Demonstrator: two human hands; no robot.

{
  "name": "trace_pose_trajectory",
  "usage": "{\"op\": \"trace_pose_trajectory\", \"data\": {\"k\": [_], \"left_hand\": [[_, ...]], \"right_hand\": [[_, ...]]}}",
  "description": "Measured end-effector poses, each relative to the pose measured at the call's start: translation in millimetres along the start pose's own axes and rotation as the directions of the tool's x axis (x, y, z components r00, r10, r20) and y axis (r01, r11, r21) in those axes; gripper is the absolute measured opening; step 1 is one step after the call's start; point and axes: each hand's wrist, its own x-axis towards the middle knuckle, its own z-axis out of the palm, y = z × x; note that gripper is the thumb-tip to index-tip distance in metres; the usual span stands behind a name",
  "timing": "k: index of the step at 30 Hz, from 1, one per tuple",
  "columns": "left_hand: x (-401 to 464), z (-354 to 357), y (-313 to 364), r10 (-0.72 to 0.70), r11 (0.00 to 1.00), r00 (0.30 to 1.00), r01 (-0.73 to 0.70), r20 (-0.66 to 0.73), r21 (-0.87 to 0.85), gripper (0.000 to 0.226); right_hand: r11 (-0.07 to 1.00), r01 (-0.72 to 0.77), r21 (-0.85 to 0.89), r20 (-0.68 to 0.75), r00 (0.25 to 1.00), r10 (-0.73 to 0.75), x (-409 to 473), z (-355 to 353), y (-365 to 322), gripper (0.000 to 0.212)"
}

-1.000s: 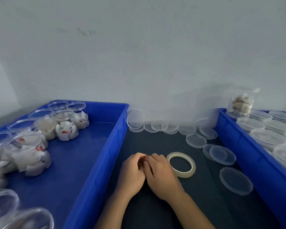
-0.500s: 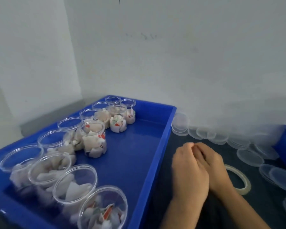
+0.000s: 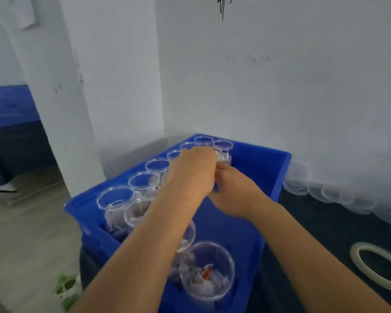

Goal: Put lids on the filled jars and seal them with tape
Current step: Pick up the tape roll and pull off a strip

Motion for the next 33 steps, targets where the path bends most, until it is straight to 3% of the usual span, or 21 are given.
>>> {"op": "trace_pose_trajectory", "data": {"k": [2,5,7,12,17,22,26,29,33], "left_hand": [[12.2,8.2,-25.7,-0.026,0.994,0.994,0.015,0.104,0.106,0.035],[23.8,29.6,-50.5,-0.019,0.996,0.971,-0.003,0.237,0.089,0.038],[28.3,44.0,-59.9,-0.013,0.998,0.971,-0.004,0.24,0.07,0.039],[34.9,65.2,-67.3,-0.014,0.999,0.985,0.006,0.172,0.048,0.029],[33.6,63.9,-59.3,0.012,0.995,0.984,0.006,0.177,-0.101,0.03],[28.7,28.8,-25.5,0.138,0.961,0.983,-0.162,-0.118,-0.226,0.016],[27.7,-2.0,34.5,0.221,0.938,0.893,-0.304,-0.392,-0.164,0.015],[16.1,-8.6,87.4,0.245,0.906,0.841,-0.375,-0.483,-0.194,0.018],[-18.8,15.3,158.2,0.211,0.868,0.852,-0.389,-0.48,-0.309,0.022]], "right_hand": [[0.993,0.075,-0.094,0.078,0.995,-0.067,21.6,17.5,-6.8,0.041],[0.974,0.083,-0.21,0.15,0.987,-0.052,41.0,38.9,-11.0,0.063],[0.978,0.065,-0.2,0.19,0.982,-0.026,47.3,48.9,-14.1,0.071],[0.967,0.029,-0.253,0.172,0.985,0.015,60.6,58.2,-14.6,0.06],[0.956,0.006,-0.293,0.118,0.993,0.03,57.7,41.2,-10.0,0.049],[0.92,0.052,-0.388,-0.12,0.987,-0.107,28.2,-25.7,0.8,0.038],[0.891,0.009,-0.453,-0.397,0.893,-0.212,-17.1,-88.3,20.8,0.025],[0.889,-0.074,-0.451,-0.548,0.809,-0.211,-57.3,-113.6,45.5,0.026],[0.928,-0.105,-0.357,-0.577,0.806,-0.13,-116.7,-113.5,82.4,0.027]]}}
